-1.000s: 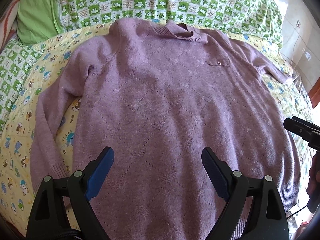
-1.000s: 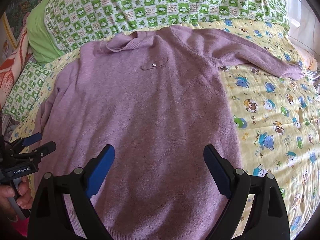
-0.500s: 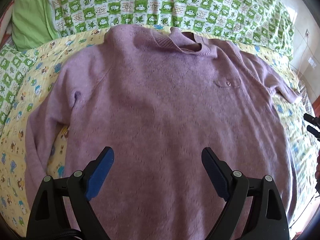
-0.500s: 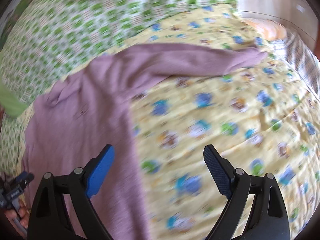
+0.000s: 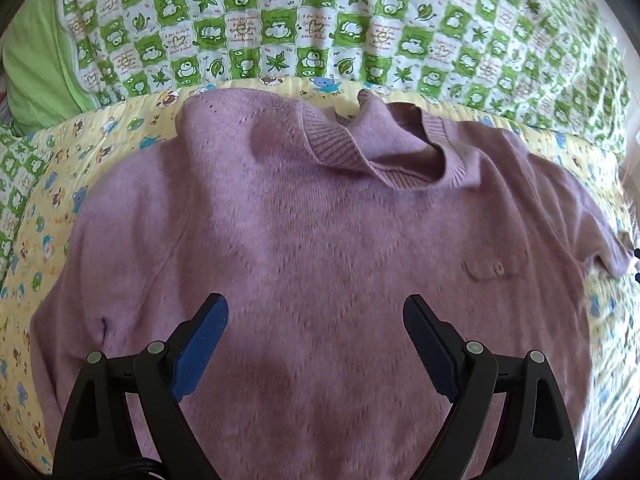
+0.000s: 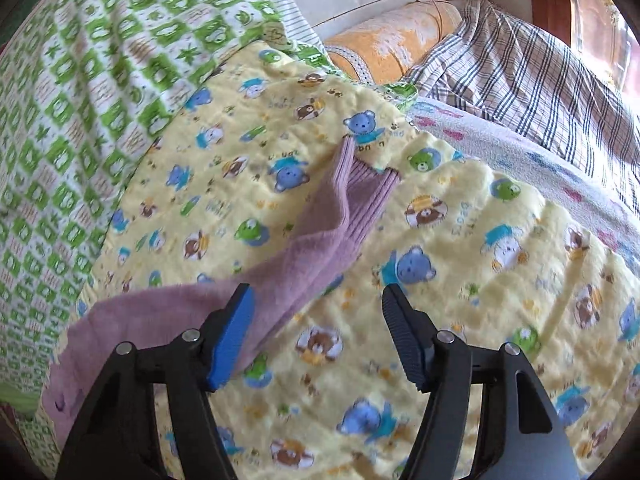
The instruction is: Fold small clothes
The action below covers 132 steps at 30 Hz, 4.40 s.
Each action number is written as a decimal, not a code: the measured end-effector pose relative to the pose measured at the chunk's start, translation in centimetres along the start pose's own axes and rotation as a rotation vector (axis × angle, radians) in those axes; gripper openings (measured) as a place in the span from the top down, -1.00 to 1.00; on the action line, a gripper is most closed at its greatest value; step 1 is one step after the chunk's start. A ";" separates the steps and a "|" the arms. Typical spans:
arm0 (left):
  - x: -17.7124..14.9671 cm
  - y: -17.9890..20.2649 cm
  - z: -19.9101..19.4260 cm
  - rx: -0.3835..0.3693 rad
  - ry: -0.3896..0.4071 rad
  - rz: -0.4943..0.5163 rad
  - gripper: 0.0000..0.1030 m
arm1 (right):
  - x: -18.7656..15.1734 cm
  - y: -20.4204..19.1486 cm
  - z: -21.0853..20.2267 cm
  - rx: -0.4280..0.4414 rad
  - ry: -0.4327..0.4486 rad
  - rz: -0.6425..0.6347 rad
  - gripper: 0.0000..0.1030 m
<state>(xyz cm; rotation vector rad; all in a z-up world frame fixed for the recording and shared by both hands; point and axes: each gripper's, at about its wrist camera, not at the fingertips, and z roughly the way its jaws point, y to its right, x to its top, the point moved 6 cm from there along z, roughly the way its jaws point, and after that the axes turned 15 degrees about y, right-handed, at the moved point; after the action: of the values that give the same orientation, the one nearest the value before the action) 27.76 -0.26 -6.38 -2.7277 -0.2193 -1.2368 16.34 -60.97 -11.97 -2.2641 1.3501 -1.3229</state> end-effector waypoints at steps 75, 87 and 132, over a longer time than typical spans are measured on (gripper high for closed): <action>-4.1 2.0 -2.8 -0.421 -0.154 -0.400 -0.40 | -21.3 -25.5 -6.8 0.529 -0.289 -0.190 0.12; -1.2 6.3 7.3 -0.150 -0.331 -0.331 0.63 | -19.5 -24.4 -5.4 0.514 -0.276 -0.203 0.12; -8.3 -3.8 1.1 -0.374 -0.131 -0.499 -0.29 | -14.3 -25.8 1.7 0.457 -0.161 -0.327 0.22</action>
<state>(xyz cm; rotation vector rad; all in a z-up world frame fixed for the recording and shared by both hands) 22.39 3.06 -13.12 -3.2059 -0.8005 -1.3166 30.76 -35.62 -7.23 -2.2554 0.5647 -1.3355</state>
